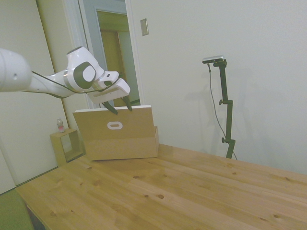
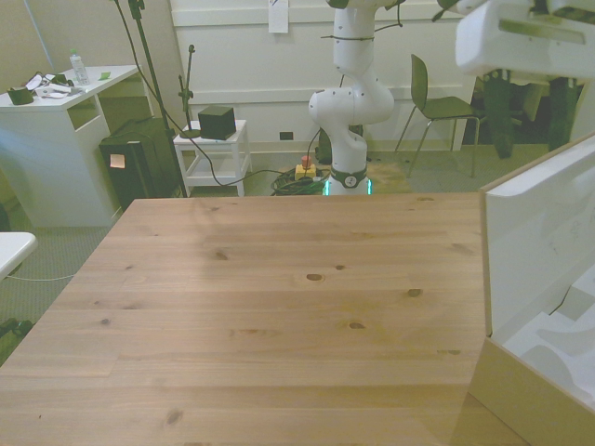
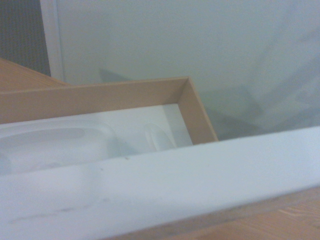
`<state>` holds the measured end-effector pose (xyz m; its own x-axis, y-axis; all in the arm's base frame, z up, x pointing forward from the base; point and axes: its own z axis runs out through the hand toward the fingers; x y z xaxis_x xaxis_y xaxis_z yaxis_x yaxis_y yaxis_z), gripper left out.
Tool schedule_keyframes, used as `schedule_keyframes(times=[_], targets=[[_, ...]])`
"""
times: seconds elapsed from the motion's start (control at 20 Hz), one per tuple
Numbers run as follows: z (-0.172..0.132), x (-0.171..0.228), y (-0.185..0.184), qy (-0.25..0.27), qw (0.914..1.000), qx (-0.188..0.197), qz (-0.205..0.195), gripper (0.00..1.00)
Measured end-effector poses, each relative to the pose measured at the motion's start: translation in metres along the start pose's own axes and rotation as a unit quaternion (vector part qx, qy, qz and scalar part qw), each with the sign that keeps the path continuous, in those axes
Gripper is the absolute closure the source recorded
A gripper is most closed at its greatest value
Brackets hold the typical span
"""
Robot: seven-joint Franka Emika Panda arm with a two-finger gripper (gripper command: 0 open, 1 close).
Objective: Close the box
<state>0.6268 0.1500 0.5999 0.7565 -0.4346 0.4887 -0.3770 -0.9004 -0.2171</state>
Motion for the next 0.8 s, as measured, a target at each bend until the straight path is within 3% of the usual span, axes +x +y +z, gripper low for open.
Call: schedule_keyframes(times=[0.15, 0.35, 0.6, 0.8], targets=[[0.018, 0.025, -0.015, -0.004, 1.0, -0.005, 0.007, 0.0], [0.001, 0.049, -0.026, -0.006, 0.9996, -0.02, 0.017, 0.0], [0.008, 0.028, 0.006, -0.055, 0.9956, -0.058, 0.051, 0.0], [0.004, -0.008, 0.045, -0.097, 0.9847, -0.108, 0.096, 0.0]])
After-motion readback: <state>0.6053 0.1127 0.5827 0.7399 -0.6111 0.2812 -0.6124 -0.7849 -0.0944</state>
